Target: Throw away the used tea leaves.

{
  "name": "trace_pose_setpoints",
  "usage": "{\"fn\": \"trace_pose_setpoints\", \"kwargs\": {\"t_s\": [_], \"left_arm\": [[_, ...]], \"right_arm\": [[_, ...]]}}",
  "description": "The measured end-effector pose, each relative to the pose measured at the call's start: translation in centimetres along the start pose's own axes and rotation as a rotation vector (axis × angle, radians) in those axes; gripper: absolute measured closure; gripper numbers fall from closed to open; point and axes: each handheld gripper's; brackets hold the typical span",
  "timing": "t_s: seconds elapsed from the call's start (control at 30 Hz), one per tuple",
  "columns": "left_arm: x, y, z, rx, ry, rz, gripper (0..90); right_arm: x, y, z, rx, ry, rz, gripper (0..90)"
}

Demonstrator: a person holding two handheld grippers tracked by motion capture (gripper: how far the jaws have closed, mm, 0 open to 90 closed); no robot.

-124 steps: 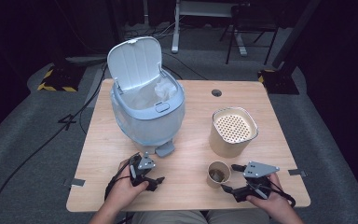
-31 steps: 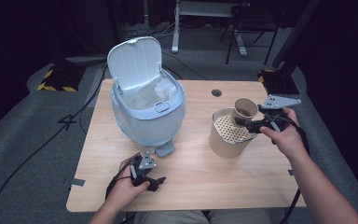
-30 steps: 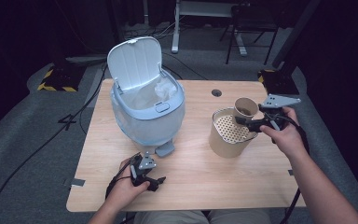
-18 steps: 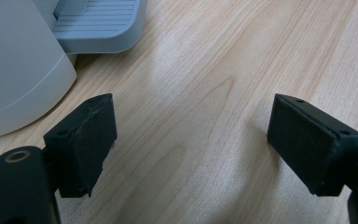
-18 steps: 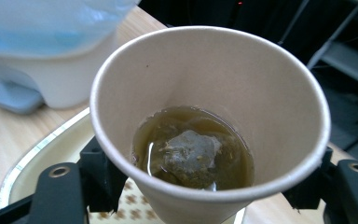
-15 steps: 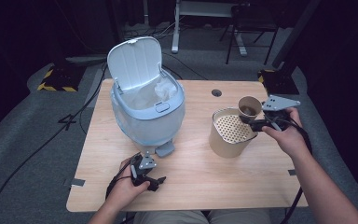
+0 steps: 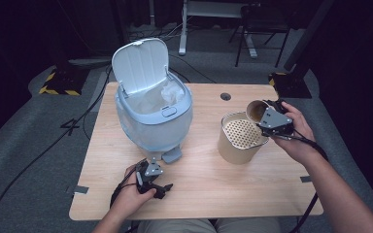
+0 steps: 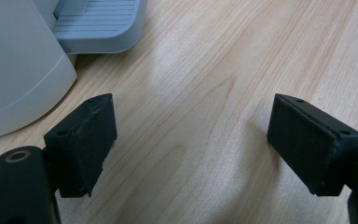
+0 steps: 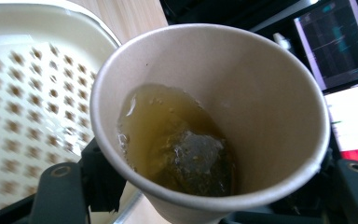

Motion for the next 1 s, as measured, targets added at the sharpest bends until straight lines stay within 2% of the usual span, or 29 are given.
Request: {"fn": "trace_pose_setpoints", "kwargs": {"t_s": [0.07, 0.1, 0.13, 0.17, 0.23, 0.3, 0.33, 0.37, 0.5, 0.57, 0.6, 0.63, 0.67, 0.73, 0.8, 0.83, 0.87, 0.9, 0.93, 1.0], "left_arm": [[0.0, 0.0, 0.0, 0.000, 0.000, 0.000, 16.3], [0.0, 0.0, 0.0, 0.000, 0.000, 0.000, 16.3], [0.0, 0.0, 0.0, 0.000, 0.000, 0.000, 16.3], [0.0, 0.0, 0.0, 0.000, 0.000, 0.000, 16.3], [0.0, 0.0, 0.0, 0.000, 0.000, 0.000, 16.3], [0.0, 0.0, 0.0, -0.001, 0.000, 0.001, 16.3], [0.0, 0.0, 0.0, -0.001, 0.000, 0.001, 16.3], [0.0, 0.0, 0.0, -0.001, 0.000, 0.001, 16.3], [0.0, 0.0, 0.0, -0.001, 0.000, 0.001, 16.3], [0.0, 0.0, 0.0, -0.001, 0.000, 0.001, 16.3], [0.0, 0.0, 0.0, -0.001, 0.000, 0.001, 16.3], [0.0, 0.0, 0.0, -0.001, 0.000, 0.001, 16.3], [0.0, 0.0, 0.0, -0.001, 0.000, 0.001, 16.4], [0.0, 0.0, 0.0, -0.001, 0.000, 0.001, 16.4], [0.0, 0.0, 0.0, 0.001, 0.000, 0.001, 16.4], [0.0, 0.0, 0.0, 0.001, 0.000, 0.001, 16.4], [0.0, 0.0, 0.0, 0.000, 0.000, 0.001, 16.4], [0.0, 0.0, 0.0, -0.001, 0.000, 0.001, 16.4], [0.0, 0.0, 0.0, -0.001, 0.000, 0.001, 16.4], [0.0, 0.0, 0.0, 0.000, 0.000, 0.000, 16.4]], "right_arm": [[-0.1, -0.2, 0.1, -0.061, 0.030, 0.008, 29.9], [-0.1, -0.4, 0.2, -0.136, 0.061, 0.015, 30.0], [-0.1, -0.4, 0.2, -0.136, 0.061, 0.015, 30.0], [-0.1, -0.6, 0.4, -0.210, 0.093, 0.025, 30.0], [-0.2, -0.7, 0.5, -0.259, 0.104, 0.034, 30.0], [-0.2, -0.9, 0.8, -0.341, 0.130, 0.039, 30.0], [-0.2, -0.9, 0.8, -0.341, 0.130, 0.039, 30.0], [-0.2, -1.0, 1.0, -0.375, 0.145, 0.045, 30.0], [-0.2, -1.3, 1.8, -0.544, 0.215, 0.073, 30.1], [-0.1, -1.4, 1.9, -0.603, 0.233, 0.081, 30.1], [-0.1, -1.4, 2.0, -0.667, 0.264, 0.083, 30.1], [-0.1, -1.4, 2.0, -0.667, 0.264, 0.083, 30.1], [-0.2, -1.5, 2.3, -0.754, 0.306, 0.080, 30.2], [-0.3, -1.7, 2.5, -0.844, 0.346, 0.084, 30.3], [-0.3, -1.8, 2.8, -0.970, 0.399, 0.092, 30.3], [-0.3, -1.9, 2.9, -1.017, 0.416, 0.094, 30.3], [-0.3, -1.9, 2.9, -1.017, 0.416, 0.094, 30.3], [-0.2, -1.9, 3.0, -1.056, 0.432, 0.096, 30.4], [-0.2, -2.0, 3.2, -1.130, 0.462, 0.102, 30.5], [-0.2, -2.0, 3.4, -1.201, 0.491, 0.106, 30.6]]}}
Point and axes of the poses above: each handheld gripper's, and its own axes: x roughly forward along the jaws, y roughly out of its underside, z roughly to its left, and after that the axes turned 14 degrees about y, right-handed
